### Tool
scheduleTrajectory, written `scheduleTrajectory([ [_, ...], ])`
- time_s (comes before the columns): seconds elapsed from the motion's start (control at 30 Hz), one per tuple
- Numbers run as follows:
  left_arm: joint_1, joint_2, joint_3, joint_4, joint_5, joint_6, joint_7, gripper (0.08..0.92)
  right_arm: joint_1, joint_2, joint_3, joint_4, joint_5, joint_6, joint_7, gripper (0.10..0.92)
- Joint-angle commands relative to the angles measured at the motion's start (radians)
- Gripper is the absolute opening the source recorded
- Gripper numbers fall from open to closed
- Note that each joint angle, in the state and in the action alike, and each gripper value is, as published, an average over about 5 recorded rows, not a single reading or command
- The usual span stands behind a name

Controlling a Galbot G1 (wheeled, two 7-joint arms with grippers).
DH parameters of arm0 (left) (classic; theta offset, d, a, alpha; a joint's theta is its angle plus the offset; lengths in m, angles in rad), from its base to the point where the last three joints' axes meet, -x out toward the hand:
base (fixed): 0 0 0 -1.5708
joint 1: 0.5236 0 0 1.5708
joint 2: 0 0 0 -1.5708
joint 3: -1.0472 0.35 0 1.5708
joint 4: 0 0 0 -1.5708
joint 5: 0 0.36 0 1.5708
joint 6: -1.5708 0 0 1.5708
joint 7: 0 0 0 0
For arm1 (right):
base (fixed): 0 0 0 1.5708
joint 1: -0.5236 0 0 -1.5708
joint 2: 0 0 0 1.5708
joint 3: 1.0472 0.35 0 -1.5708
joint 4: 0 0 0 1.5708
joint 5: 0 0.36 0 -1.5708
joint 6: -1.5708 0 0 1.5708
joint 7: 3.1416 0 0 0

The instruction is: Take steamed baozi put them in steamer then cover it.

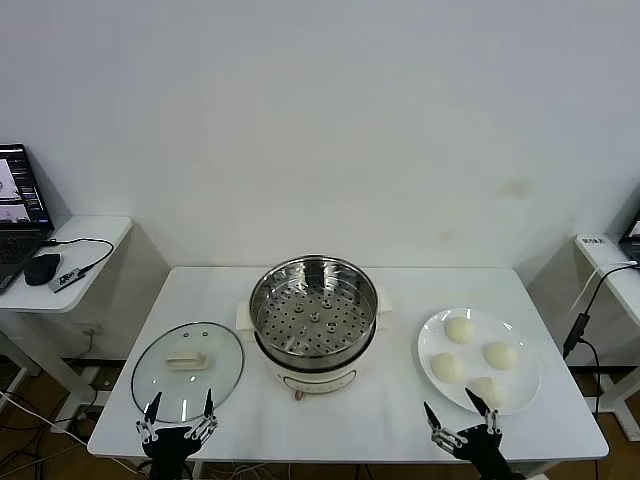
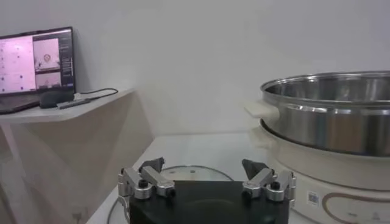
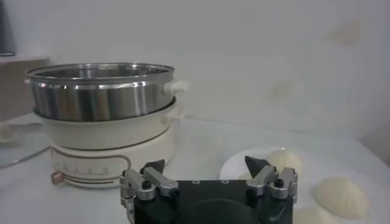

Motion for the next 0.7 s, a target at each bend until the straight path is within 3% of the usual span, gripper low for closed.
scheduleTrajectory([
  [0.03,0.019,0.004,-0.02,-0.029,0.033,0.002,0.035,0.823,0.043,-0.013,0.043,0.003,-0.141,-0.023,0.043,0.823],
  [0.4,0.013,0.009,-0.072,-0.048,0.062,-0.015,0.039,0.823,0.268,-0.223,0.148,-0.09,-0.44,-0.101,-0.014,0.823],
  [0.7,0.007,-0.008,-0.08,-0.048,0.097,-0.017,0.04,0.823,0.48,-0.486,0.08,-0.181,-0.684,-0.241,-0.288,0.823],
])
